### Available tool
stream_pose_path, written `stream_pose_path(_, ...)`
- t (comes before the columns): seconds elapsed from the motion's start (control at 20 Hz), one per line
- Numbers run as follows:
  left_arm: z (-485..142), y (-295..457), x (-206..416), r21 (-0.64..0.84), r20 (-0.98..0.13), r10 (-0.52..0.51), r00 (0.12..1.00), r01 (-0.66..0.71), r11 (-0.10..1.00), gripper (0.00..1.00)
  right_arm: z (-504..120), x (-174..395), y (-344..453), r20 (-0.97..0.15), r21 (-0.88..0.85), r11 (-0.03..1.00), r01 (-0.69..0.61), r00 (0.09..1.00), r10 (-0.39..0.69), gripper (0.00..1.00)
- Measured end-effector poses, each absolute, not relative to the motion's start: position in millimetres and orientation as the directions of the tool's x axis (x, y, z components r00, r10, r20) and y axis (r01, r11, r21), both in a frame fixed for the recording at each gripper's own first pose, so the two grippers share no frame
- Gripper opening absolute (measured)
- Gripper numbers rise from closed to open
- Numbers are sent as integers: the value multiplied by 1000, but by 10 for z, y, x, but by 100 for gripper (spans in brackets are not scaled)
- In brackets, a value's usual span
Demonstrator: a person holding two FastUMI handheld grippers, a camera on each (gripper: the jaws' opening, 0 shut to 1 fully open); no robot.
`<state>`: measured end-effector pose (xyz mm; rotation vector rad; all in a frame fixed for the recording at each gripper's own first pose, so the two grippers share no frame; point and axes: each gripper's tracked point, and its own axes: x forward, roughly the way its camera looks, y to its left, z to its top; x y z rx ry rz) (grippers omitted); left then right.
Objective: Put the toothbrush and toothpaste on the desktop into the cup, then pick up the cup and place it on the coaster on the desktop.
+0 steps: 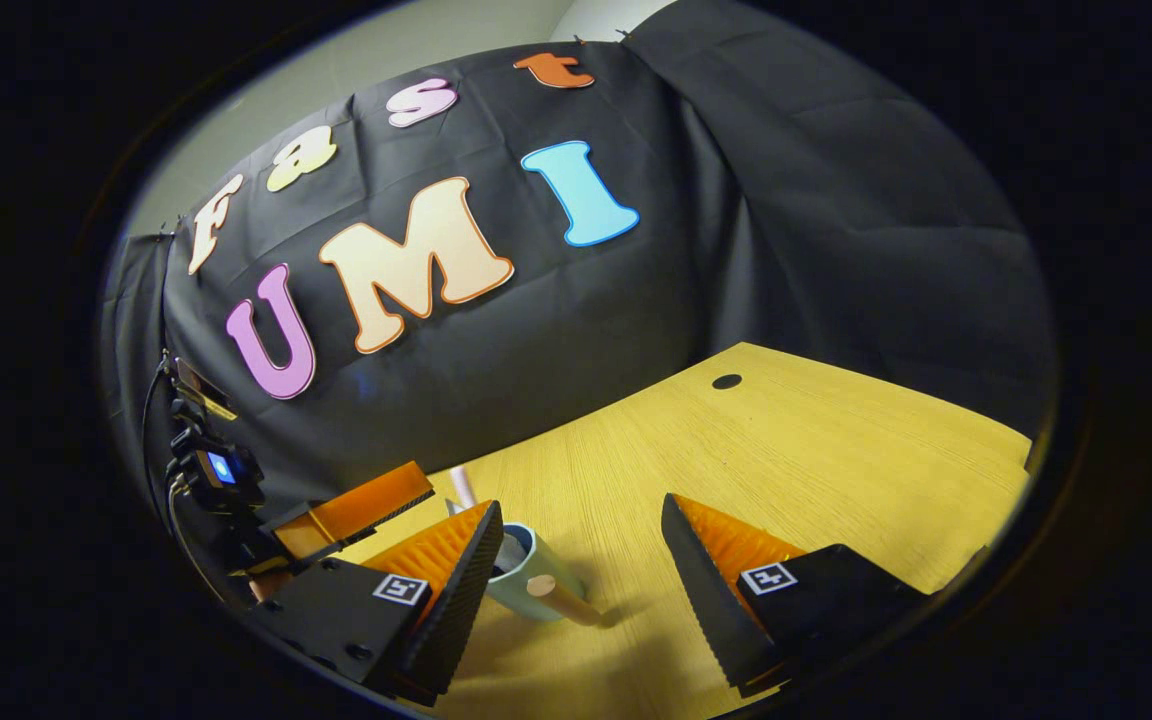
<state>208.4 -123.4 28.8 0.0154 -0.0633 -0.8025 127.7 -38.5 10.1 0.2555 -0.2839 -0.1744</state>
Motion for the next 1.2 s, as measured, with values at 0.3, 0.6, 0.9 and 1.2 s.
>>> stream_pose_path(0.3, 493, -813, 2105, 52, 103, -594, 797, 592, 804, 95, 148, 1351, -300, 215, 231, 969, 92, 966, -143, 97)
stream_pose_path(0.6, 577, -273, 2042, 12, 87, -445, 891, 445, 895, 95, 187, 1503, -135, 137, 186, 983, 12, 990, -38, 97)
stream_pose_path(0.9, 574, 273, 1824, -58, 74, -281, 957, 285, 957, 95, 61, 1714, 12, -29, 60, 996, -69, 997, 71, 97)
stream_pose_path(1.2, 515, 848, 1660, -47, 49, -114, 992, 116, 992, 95, -223, 1829, 134, -249, -107, 978, -178, 957, 147, 97)
